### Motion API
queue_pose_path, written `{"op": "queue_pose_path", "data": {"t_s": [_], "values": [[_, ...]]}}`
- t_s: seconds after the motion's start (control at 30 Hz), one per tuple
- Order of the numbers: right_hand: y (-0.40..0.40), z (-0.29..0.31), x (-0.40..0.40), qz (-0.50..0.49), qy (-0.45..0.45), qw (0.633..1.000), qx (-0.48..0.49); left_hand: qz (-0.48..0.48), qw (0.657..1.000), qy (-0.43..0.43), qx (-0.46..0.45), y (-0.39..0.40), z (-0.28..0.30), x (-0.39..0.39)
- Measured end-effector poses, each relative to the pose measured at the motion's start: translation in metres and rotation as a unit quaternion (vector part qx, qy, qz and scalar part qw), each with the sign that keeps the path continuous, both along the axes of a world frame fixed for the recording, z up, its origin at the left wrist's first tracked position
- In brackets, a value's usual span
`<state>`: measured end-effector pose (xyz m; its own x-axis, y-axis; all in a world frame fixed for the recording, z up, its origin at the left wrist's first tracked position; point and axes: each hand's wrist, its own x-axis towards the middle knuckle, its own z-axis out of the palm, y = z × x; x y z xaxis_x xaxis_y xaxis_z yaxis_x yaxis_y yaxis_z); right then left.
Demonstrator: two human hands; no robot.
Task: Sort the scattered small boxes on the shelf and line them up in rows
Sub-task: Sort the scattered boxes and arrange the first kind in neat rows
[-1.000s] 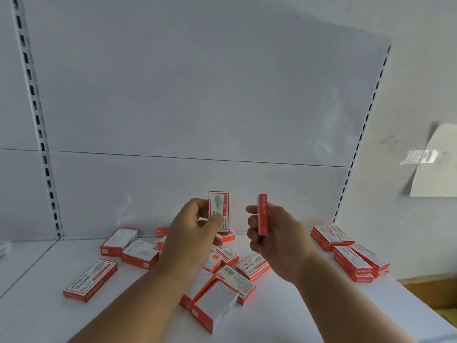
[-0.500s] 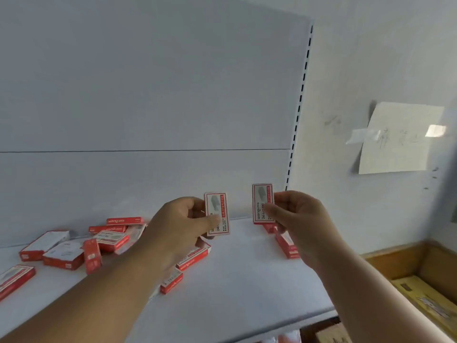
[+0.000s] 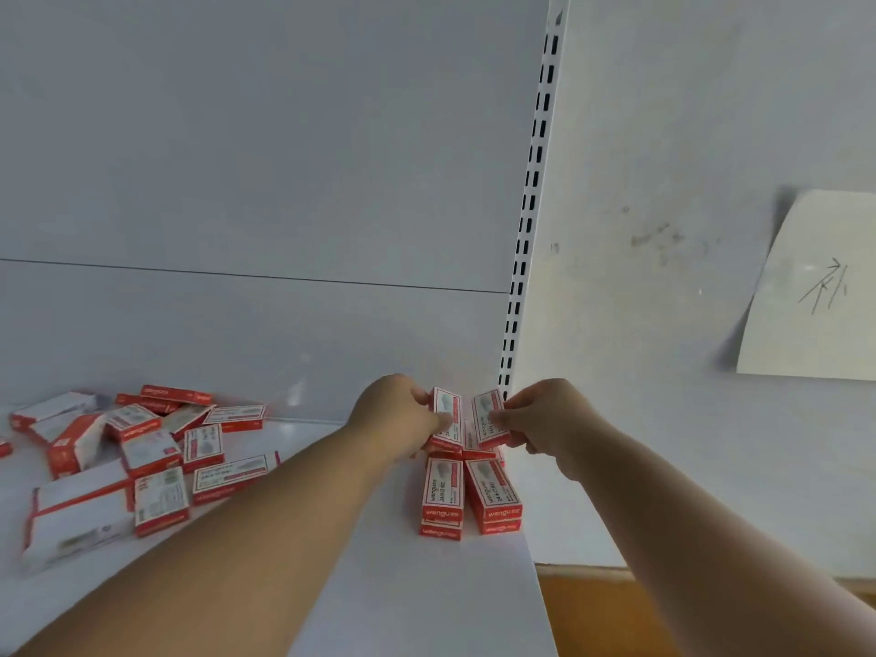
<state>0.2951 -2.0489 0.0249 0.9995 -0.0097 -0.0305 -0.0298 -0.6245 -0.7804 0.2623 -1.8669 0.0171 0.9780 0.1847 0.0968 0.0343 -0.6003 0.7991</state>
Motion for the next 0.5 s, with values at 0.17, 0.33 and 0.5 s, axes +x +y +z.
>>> {"op": "queue_pose_path", "data": {"t_s": [0.17, 0.33, 0.5], "values": [[0.005, -0.006, 0.014, 0.040, 0.001, 0.995, -0.095, 0.022, 0.994, 0.053, 0.091, -0.010, -0.001, 0.010], [0.009, -0.005, 0.012, 0.063, -0.096, 0.975, -0.188, 0.076, 0.986, 0.010, 0.148, -0.007, -0.002, 0.010], [0.028, -0.002, -0.006, 0.096, -0.184, 0.969, -0.135, 0.084, 0.982, -0.035, 0.165, 0.021, 0.000, -0.016]]}}
